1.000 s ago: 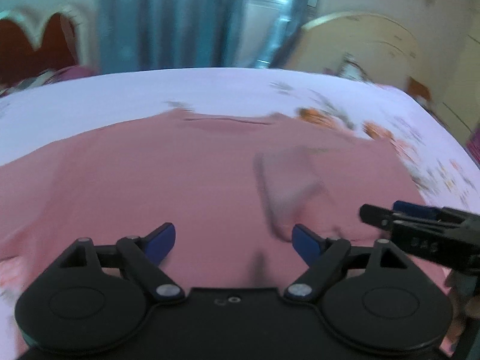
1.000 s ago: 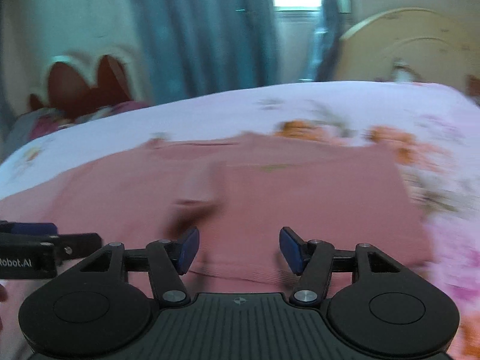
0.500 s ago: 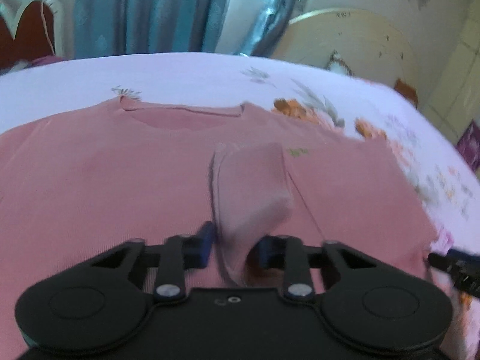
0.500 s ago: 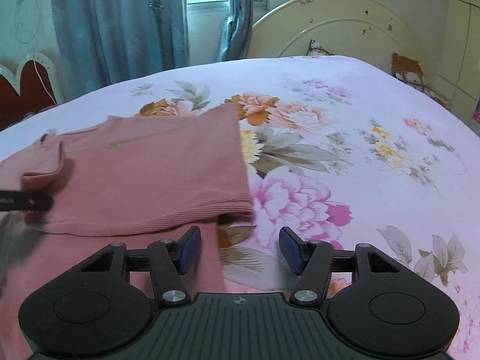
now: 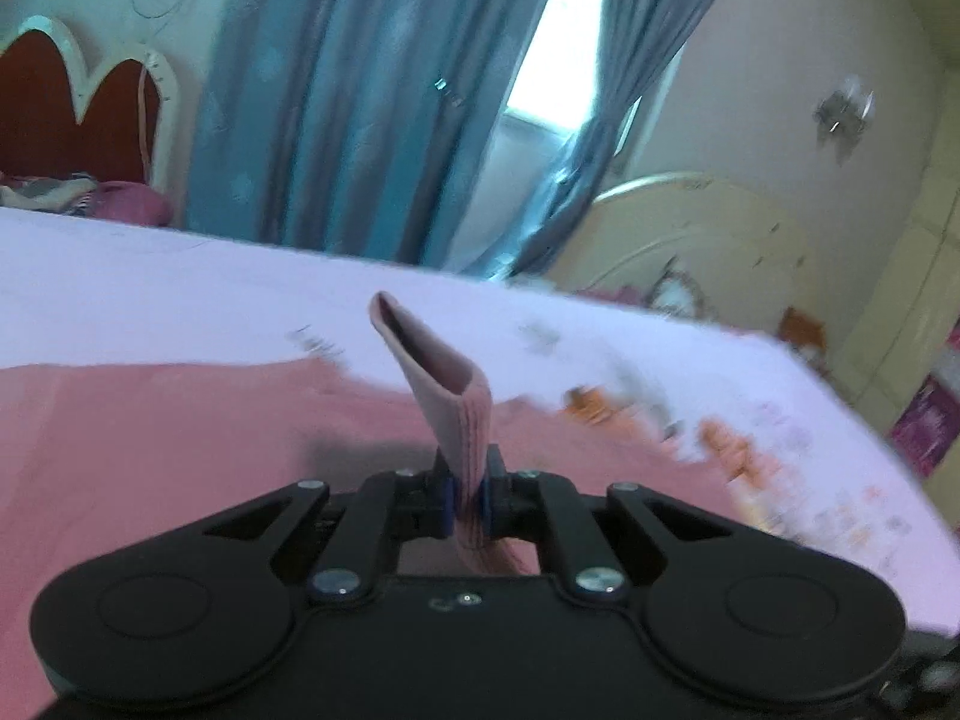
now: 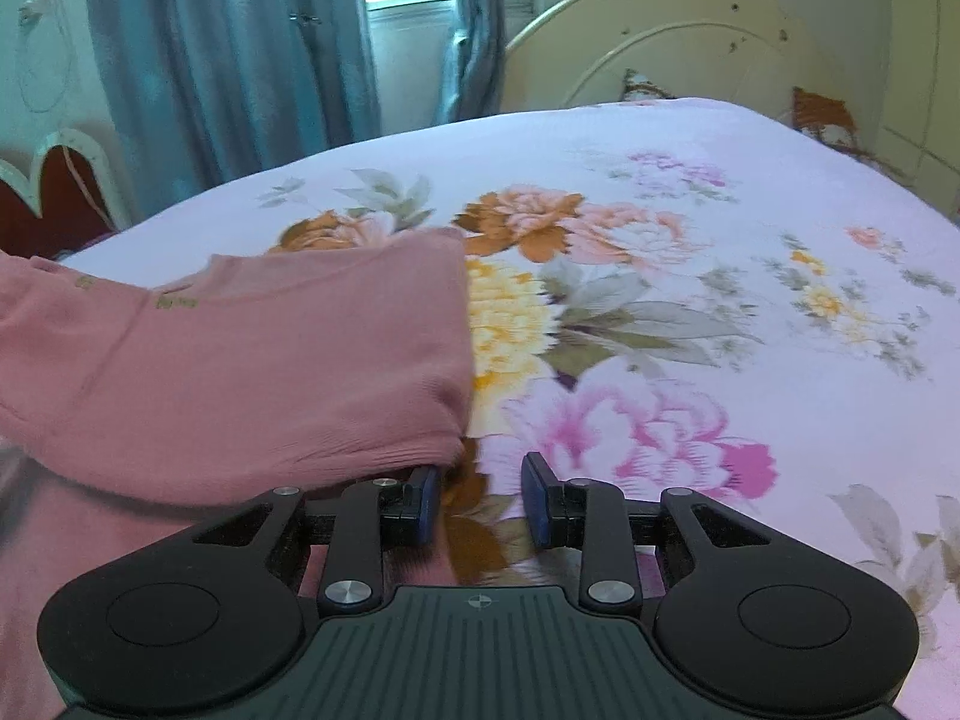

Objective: Fold small clothes

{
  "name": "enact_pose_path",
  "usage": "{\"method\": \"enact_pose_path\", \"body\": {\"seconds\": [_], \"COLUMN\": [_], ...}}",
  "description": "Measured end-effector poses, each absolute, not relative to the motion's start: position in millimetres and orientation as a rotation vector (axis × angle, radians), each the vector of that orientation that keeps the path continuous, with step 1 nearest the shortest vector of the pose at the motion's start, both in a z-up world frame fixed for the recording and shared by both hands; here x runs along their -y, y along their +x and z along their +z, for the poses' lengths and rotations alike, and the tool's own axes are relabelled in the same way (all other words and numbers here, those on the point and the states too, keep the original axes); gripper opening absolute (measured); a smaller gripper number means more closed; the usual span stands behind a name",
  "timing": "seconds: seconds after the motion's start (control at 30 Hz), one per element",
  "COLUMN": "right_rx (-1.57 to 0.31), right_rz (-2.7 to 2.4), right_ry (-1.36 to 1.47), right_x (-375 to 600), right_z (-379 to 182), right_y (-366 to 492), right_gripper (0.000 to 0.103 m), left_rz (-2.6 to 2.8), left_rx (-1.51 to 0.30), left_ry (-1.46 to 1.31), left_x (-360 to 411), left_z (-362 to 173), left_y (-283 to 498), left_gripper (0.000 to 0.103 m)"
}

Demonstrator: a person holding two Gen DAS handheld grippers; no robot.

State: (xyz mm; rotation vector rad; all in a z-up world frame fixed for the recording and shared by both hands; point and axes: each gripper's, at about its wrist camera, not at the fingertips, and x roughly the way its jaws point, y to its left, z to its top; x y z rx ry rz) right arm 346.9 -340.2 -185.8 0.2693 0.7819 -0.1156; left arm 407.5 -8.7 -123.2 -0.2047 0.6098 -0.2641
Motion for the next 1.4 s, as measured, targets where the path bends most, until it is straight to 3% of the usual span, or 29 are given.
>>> {"method": "enact_pose_path", "body": {"seconds": [0.07, 0.1, 0.23, 0.47, 0.6, 0.67, 0.7, 0.73, 0.77, 0.87, 1.07, 1.1, 1.13, 1.4], "right_rx": [-0.791, -0.792, -0.78, -0.807, -0.813, -0.801, -0.778, -0.759, -0.758, -0.768, -0.782, -0.775, -0.781, -0.797], "right_rz": [-0.095, -0.099, -0.179, -0.048, -0.056, -0.07, -0.07, -0.065, -0.059, -0.041, -0.063, -0.064, -0.081, -0.132], "right_ry": [0.285, 0.296, 0.285, 0.22, 0.221, 0.233, 0.247, 0.255, 0.253, 0.225, 0.165, 0.183, 0.201, 0.287], "right_x": [338.9, 339.0, 344.8, 334.0, 330.4, 336.2, 340.3, 341.6, 341.8, 334.6, 321.0, 323.2, 327.7, 356.5], "right_z": [-187.6, -188.0, -186.4, -177.1, -181.1, -177.4, -174.0, -171.4, -168.9, -167.9, -188.2, -187.0, -186.8, -187.9], "right_y": [348.6, 348.9, 344.9, 335.0, 330.1, 324.4, 319.5, 314.4, 313.2, 321.9, 352.2, 355.4, 357.1, 336.1], "right_gripper": [0.003, 0.0, 0.0, 0.001, 0.01, 0.035, 0.066, 0.073, 0.072, 0.052, 0.047, 0.014, 0.006, 0.006], "left_rz": [-0.239, -0.224, -0.199, -0.2, -0.201, -0.209, -0.211, -0.214, -0.215, -0.213, -0.212, -0.211, -0.208, -0.191], "left_rx": [-0.669, -0.692, -0.76, -0.777, -0.79, -0.795, -0.796, -0.798, -0.797, -0.797, -0.793, -0.791, -0.79, -0.78], "left_ry": [-0.225, -0.22, -0.201, -0.231, -0.231, -0.224, -0.225, -0.223, -0.221, -0.22, -0.2, -0.195, -0.196, -0.21], "left_x": [1.7, 0.6, 0.0, -9.7, -10.1, -9.9, -10.4, -10.9, -11.1, -9.7, -7.2, -6.6, -6.5, -11.4], "left_z": [-142.2, -151.1, -175.3, -173.3, -175.0, -174.0, -174.3, -175.0, -175.5, -176.4, -177.0, -177.0, -177.2, -178.6], "left_y": [409.6, 410.3, 410.5, 417.2, 416.6, 416.1, 415.4, 415.0, 414.5, 415.3, 414.6, 414.7, 414.9, 406.8], "left_gripper": [0.008, 0.008, 0.008, 0.013, 0.016, 0.019, 0.019, 0.019, 0.019, 0.019, 0.02, 0.02, 0.02, 0.019]}}
